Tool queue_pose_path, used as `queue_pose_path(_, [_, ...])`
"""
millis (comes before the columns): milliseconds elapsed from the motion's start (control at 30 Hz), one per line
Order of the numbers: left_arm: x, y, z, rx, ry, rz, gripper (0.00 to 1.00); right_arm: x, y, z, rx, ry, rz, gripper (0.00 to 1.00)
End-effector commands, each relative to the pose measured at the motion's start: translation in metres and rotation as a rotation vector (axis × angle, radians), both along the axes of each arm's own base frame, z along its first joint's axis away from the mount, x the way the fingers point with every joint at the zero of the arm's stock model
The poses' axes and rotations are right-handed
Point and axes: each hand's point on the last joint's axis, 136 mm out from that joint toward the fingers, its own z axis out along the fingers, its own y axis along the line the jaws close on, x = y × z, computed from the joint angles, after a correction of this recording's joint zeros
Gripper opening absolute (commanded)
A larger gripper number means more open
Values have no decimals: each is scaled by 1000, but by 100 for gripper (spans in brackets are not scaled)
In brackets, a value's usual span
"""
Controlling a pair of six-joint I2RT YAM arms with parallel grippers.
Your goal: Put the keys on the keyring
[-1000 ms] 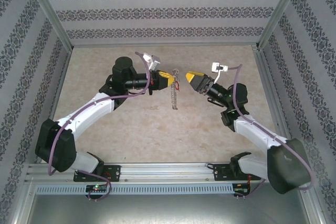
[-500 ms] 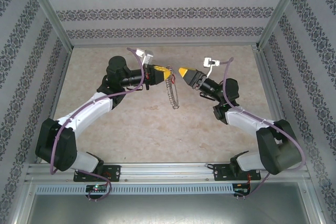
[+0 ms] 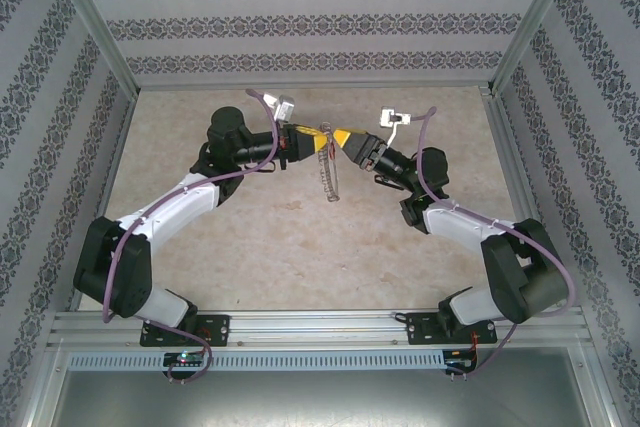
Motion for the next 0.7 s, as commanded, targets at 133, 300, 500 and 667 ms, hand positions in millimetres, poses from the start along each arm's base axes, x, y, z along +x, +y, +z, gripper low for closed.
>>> queue_pose_path(133, [5, 4, 18, -64, -41, -12, 0, -12, 6, 18, 22, -87, 43, 42])
queue_pose_path(300, [6, 3, 16, -67, -32, -15, 0, -13, 5, 19, 21, -91, 44, 38])
queue_pose_path(500, [8, 3, 16, -65, -19, -12, 0, -14, 9, 16, 16, -85, 58, 36])
queue_pose_path(667, [9, 2, 15, -66, -7, -16, 0, -14, 12, 11, 7, -74, 68, 35])
